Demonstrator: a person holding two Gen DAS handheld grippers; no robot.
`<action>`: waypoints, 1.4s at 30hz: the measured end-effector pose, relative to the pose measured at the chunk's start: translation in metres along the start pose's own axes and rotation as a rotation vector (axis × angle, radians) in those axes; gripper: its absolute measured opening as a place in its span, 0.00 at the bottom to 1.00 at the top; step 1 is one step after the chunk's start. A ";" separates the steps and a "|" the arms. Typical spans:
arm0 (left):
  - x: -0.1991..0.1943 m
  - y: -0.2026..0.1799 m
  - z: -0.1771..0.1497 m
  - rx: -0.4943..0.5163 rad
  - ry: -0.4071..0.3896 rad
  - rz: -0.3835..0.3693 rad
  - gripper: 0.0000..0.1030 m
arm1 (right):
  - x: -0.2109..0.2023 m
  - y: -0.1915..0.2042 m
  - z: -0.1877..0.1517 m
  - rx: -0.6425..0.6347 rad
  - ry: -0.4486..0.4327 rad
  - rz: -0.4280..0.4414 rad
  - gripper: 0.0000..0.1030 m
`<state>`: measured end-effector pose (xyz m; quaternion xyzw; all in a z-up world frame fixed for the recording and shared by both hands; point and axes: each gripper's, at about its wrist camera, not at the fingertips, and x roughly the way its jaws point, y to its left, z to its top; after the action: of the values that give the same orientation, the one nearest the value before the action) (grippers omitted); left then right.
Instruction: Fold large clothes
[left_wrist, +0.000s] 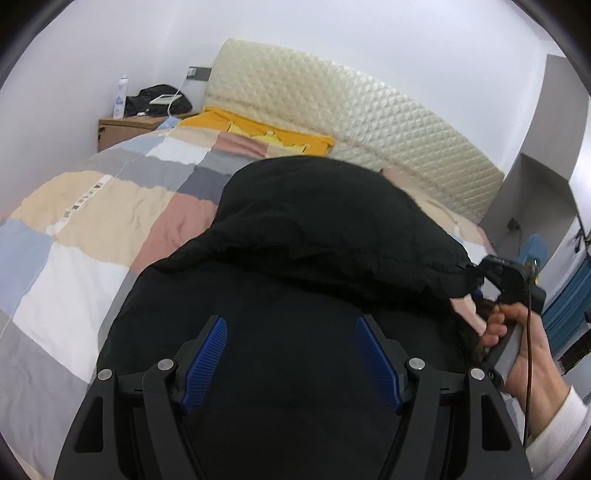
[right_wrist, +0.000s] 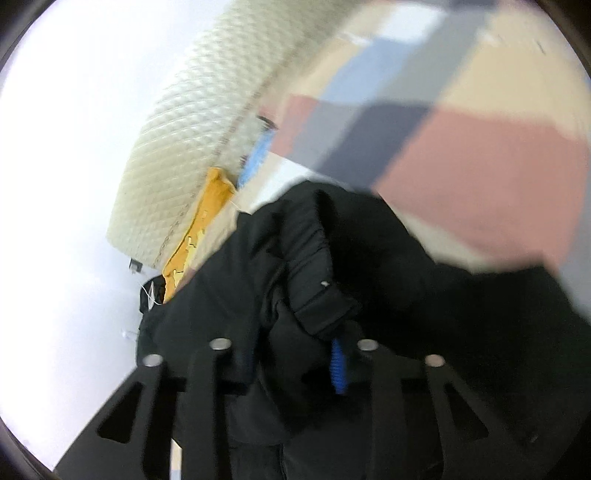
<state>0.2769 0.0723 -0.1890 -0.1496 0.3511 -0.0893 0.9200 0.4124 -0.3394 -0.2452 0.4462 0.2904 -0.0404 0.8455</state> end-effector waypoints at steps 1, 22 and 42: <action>-0.002 -0.001 0.000 0.003 -0.009 -0.002 0.70 | -0.004 0.012 0.008 -0.040 -0.019 0.000 0.22; -0.016 -0.030 -0.001 0.182 -0.151 0.091 0.70 | 0.037 0.017 0.034 -0.544 -0.018 -0.234 0.21; 0.002 -0.035 -0.007 0.177 -0.107 0.079 0.70 | 0.015 0.038 0.008 -0.836 -0.012 -0.281 0.74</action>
<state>0.2711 0.0379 -0.1835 -0.0584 0.2979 -0.0757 0.9498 0.4404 -0.3200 -0.2220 0.0217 0.3348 -0.0368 0.9413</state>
